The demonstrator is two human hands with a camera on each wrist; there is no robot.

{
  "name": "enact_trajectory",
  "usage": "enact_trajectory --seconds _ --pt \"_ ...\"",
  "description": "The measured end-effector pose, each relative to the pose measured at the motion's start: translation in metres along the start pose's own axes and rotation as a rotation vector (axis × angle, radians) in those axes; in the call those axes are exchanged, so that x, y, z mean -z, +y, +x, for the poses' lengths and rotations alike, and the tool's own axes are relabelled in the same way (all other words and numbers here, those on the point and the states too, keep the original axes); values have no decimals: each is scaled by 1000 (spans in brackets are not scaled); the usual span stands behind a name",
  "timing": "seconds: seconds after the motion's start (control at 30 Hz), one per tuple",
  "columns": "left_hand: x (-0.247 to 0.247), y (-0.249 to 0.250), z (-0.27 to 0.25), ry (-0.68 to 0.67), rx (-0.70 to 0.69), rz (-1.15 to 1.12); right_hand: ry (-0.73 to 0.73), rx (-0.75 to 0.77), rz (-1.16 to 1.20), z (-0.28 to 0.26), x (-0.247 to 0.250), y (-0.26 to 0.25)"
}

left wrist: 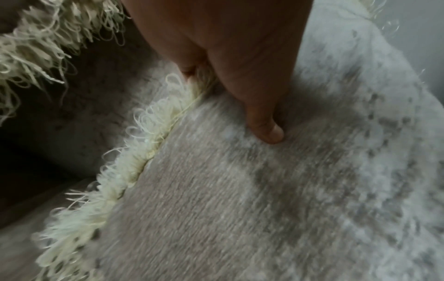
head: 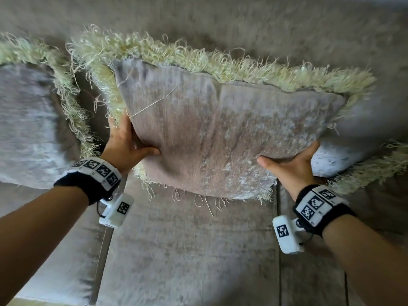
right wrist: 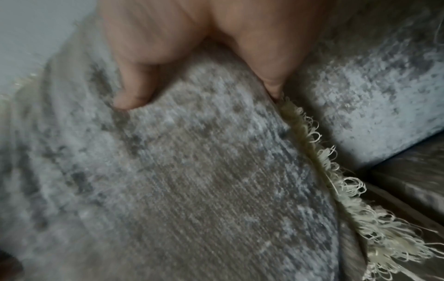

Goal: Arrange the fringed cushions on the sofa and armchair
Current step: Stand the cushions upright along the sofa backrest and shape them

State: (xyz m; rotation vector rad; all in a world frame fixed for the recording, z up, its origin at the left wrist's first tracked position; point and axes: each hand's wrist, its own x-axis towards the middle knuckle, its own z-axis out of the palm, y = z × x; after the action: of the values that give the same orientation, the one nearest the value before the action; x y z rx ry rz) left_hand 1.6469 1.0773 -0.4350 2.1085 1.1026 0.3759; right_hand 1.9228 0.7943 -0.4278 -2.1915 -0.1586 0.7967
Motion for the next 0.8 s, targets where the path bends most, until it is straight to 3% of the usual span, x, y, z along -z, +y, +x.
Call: enact_trajectory --seconds 0.27,0.43,0.57,0.67,0.8 --pt "-9 4 8 -71 191 187 -5 112 -78 17 -3 0" --pt "13 31 -10 -100 255 405 -55 131 -206 -13 44 -7" --pt "46 71 -19 -265 344 601 -15 140 -329 -56 87 -23" --pt "63 116 -28 -368 289 619 20 181 -307 -92 110 -43" --pt "69 194 -47 -401 162 456 81 179 -207 -129 142 -70"
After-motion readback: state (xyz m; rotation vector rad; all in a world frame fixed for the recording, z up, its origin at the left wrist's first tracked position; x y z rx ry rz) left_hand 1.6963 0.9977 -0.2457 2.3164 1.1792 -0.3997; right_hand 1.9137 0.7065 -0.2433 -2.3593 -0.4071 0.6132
